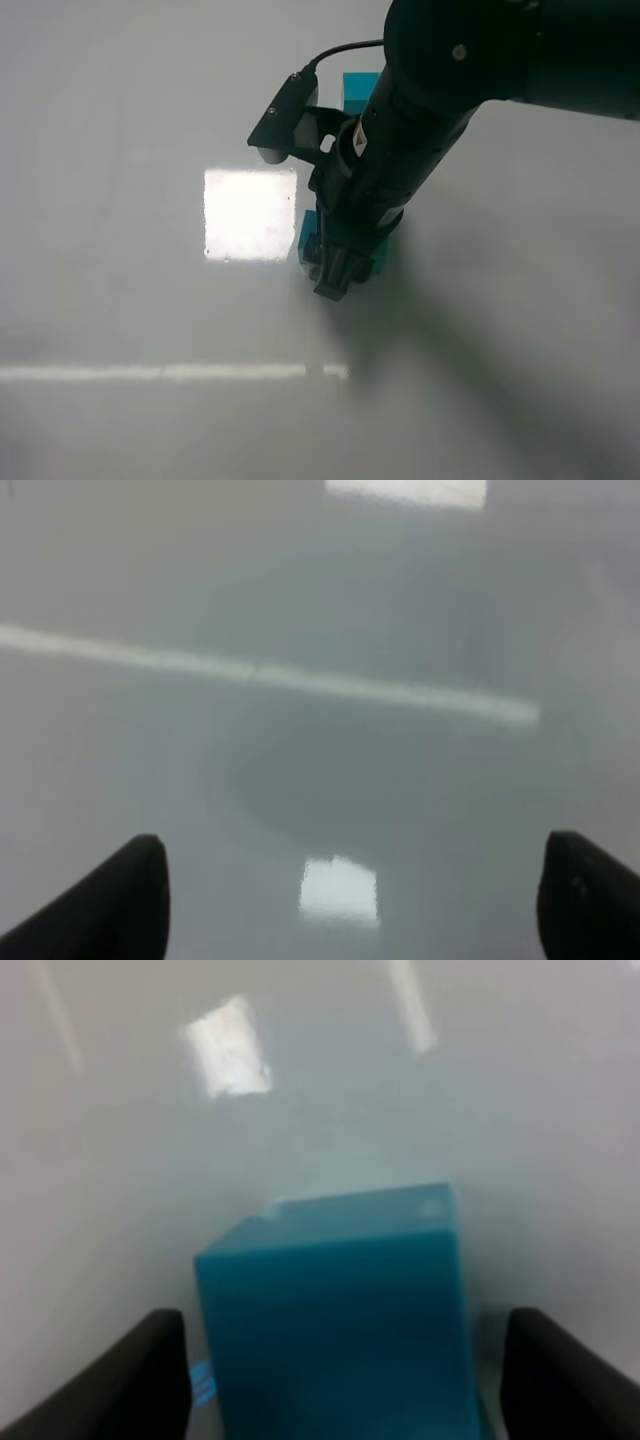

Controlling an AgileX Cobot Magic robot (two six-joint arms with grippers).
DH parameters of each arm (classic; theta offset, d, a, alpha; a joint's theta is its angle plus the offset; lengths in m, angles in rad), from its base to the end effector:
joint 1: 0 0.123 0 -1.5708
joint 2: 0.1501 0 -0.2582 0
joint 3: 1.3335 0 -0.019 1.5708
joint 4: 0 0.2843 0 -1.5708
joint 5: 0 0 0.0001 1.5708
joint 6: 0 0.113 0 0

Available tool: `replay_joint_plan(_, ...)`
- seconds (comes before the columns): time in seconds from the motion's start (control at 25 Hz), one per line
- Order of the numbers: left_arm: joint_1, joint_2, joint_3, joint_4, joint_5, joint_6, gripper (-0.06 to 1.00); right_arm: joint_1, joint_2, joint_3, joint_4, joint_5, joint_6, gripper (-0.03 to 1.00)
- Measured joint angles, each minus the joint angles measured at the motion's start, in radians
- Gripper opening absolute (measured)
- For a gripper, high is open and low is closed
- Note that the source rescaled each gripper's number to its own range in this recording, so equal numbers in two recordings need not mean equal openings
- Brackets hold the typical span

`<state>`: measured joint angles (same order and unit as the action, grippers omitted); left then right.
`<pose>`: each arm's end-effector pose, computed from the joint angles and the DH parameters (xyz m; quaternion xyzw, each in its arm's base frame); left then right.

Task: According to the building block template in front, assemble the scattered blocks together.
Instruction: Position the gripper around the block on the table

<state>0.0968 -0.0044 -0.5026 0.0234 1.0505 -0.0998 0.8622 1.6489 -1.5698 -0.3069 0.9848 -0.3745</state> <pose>0.0703 0.0091 0.2855 -0.0837 0.8445 0.0109 0.5288 0.2856 0.2895 0.3065 -0.5833 0.7447 -0.0723 0.3161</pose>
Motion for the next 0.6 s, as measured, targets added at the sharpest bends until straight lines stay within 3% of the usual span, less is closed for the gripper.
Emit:
replay_joint_plan(0.28,0.0,0.0,0.0,0.0,0.001,0.0,0.74,0.0,0.004,0.0,-0.015,0.003,0.031,0.53)
replay_joint_plan(0.6,0.0,0.0,0.0,0.0,0.001,0.0,0.74,0.0,0.012,0.0,-0.019,0.005,0.04,0.44)
